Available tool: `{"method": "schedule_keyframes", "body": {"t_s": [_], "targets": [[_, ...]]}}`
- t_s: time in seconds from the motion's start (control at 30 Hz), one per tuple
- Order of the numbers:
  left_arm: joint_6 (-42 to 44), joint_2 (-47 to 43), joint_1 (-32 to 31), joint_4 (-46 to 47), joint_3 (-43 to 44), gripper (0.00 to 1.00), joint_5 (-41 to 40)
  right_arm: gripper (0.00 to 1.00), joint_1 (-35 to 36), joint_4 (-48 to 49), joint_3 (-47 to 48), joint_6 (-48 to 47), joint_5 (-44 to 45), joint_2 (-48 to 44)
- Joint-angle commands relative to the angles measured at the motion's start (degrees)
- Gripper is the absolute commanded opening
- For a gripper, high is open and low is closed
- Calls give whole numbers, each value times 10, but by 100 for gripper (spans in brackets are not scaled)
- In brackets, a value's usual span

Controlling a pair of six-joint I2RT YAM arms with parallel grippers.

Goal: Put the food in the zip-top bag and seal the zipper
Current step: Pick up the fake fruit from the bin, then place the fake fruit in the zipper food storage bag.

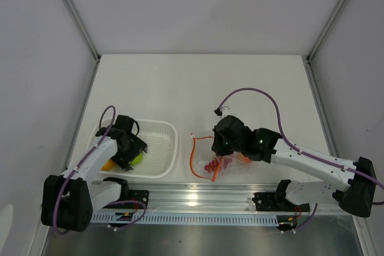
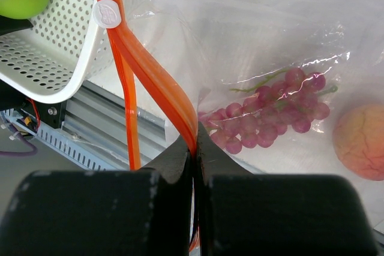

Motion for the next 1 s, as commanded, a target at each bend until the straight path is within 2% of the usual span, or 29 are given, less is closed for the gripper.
{"method": "schedule_keyframes", "body": {"t_s": [0.0,0.03,0.1,0.13,0.2,0.5,0.63,0.77,0.97], "targets": [[25,-8,10,28,-12,40,30,0,-2,5,4,-5,5,-4],[28,-10,11,30,-12,31,35,0,-2,6,4,-5,5,-4],[39,-16,12,38,-14,21,45,0,-2,6,4,-4,5,-4],[43,-18,12,46,-14,11,50,0,-2,7,4,-5,5,-4],[55,-31,12,50,-15,1,69,0,-2,6,4,-4,5,-4],[121,-160,12,98,-18,1,117,0,-2,7,4,-2,4,-5],[166,-238,12,148,-24,1,210,0,-1,9,3,0,2,-4],[194,-280,12,217,-37,3,311,0,0,12,4,0,1,-1],[196,-303,12,311,-54,6,418,0,3,12,4,2,2,-1]]}}
